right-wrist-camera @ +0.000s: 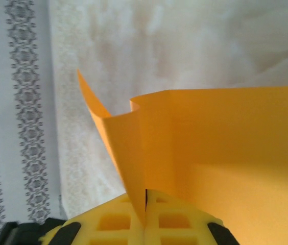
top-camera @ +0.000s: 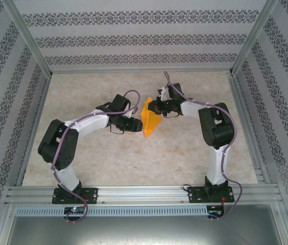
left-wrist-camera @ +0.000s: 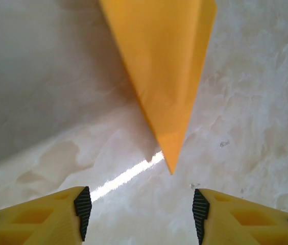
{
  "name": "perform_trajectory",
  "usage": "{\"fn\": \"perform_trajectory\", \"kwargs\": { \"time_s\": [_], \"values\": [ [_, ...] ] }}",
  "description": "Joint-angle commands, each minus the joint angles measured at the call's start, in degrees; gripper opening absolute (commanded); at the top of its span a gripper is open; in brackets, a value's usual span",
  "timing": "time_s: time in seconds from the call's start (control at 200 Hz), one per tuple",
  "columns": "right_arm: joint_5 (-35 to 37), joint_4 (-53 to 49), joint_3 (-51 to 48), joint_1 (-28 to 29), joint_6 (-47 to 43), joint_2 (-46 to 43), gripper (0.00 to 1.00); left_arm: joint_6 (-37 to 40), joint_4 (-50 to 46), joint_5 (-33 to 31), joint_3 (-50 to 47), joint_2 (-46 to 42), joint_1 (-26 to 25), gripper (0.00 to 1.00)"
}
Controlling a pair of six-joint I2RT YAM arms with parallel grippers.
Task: Fold a paper plane with a square sheet of paper (pick it up from the middle)
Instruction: Pick up the paper from the center of the table, then turn over the paper at the center of the table.
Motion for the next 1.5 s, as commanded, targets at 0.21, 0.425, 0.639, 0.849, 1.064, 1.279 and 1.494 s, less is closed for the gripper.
{"fn": "perform_trajectory", "kwargs": {
  "time_s": [0.21, 0.425, 0.639, 0.849, 1.064, 1.279, 1.494],
  "values": [
    [-5.25, 13.10, -3.81, 0.13, 10.74, -9.62, 0.00, -17.94, 21.00, 8.78, -10.61, -10.98, 2.74, 0.65],
    [-5.05, 17.63, -5.75, 0.35, 15.12, -13.43, 0.00, -28.28, 33.37, 11.04, -15.72, -13.97, 3.26, 0.69],
    [-5.26, 23.21, -7.48, 0.41, 19.79, -15.17, 0.00, -35.65, 41.85, 13.69, -17.57, -14.10, 3.27, 0.69],
    [-5.24, 25.86, -8.50, 0.68, 21.88, -15.78, 0.00, -37.85, 43.23, 15.08, -16.37, -14.67, 3.29, 0.60],
    [-5.13, 26.51, -8.85, 0.67, 22.28, -15.17, 0.00, -36.53, 40.57, 16.34, -15.32, -14.81, 3.25, 0.35],
    [-5.49, 26.92, -8.64, 0.68, 22.35, -14.14, 0.00, -36.42, 39.48, 16.45, -15.25, -14.95, 3.29, 0.17],
    [-5.09, 26.49, -8.76, 0.64, 21.73, -12.91, 0.03, -34.54, 36.57, 16.15, -14.07, -15.19, 3.31, 0.03]
  ]
}}
